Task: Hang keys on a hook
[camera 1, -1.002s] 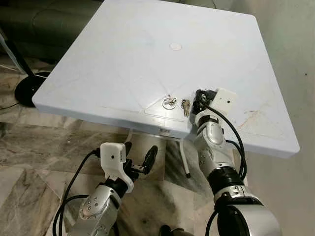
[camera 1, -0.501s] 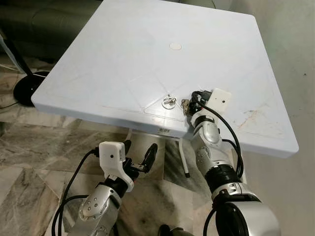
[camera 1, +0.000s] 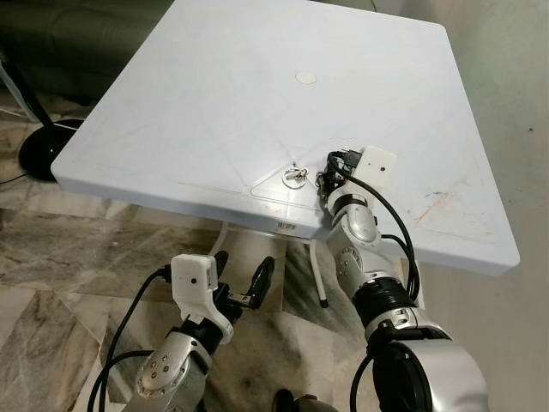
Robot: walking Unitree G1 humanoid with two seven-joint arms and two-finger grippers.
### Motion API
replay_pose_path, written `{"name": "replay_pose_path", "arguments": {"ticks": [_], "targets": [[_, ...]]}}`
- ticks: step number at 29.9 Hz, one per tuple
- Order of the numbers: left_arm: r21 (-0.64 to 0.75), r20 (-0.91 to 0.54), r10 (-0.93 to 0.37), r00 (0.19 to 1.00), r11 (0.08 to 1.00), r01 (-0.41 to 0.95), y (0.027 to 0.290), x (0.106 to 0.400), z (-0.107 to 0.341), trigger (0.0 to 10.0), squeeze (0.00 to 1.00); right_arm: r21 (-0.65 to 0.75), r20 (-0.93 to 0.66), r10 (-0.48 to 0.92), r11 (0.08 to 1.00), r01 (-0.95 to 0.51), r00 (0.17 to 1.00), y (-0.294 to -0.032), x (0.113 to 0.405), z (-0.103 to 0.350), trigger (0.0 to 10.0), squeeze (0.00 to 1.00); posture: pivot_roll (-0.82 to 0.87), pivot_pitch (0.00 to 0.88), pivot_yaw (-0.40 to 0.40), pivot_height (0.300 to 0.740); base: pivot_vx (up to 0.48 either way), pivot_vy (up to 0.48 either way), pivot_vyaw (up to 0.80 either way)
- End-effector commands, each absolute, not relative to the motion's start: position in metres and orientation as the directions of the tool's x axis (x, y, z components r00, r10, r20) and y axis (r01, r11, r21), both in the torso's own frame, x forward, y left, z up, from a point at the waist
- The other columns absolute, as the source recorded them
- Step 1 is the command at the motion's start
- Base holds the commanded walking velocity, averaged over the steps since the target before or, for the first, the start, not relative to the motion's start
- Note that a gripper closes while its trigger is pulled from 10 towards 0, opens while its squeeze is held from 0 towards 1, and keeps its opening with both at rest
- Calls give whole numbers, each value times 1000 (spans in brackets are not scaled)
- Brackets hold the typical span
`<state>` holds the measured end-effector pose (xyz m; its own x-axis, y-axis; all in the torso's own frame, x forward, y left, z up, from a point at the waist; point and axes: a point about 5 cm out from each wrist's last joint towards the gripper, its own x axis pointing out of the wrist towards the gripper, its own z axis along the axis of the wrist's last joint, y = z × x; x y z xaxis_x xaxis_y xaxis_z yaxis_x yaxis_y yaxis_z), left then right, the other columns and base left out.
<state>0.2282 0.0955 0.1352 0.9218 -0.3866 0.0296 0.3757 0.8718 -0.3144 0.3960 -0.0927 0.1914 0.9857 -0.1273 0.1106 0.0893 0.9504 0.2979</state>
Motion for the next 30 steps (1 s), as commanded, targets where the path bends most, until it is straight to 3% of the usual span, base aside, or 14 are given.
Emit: {"name": "replay_pose_path", "arguments": {"ticks": [1,26,28,30], "targets": [[-329,29,-396,918,863,382,92,224,136,10000,0,295,96,-152,948,118,984,-96,396,189,10000,0,175,317,-129,740,0,0,0],[-348,17,-378,926,865,360,90,216,136,10000,0,259,136,-116,963,78,984,-91,406,210,10000,0,188,341,-145,740,0,0,0],[-350,16,-375,927,867,356,90,216,136,10000,0,257,124,-117,963,82,985,-92,407,209,9059,0,189,345,-149,740,0,0,0],[-350,15,-373,928,867,355,90,215,136,10000,0,249,118,-120,965,88,986,-93,407,207,8863,0,187,348,-149,740,0,0,0]]}}
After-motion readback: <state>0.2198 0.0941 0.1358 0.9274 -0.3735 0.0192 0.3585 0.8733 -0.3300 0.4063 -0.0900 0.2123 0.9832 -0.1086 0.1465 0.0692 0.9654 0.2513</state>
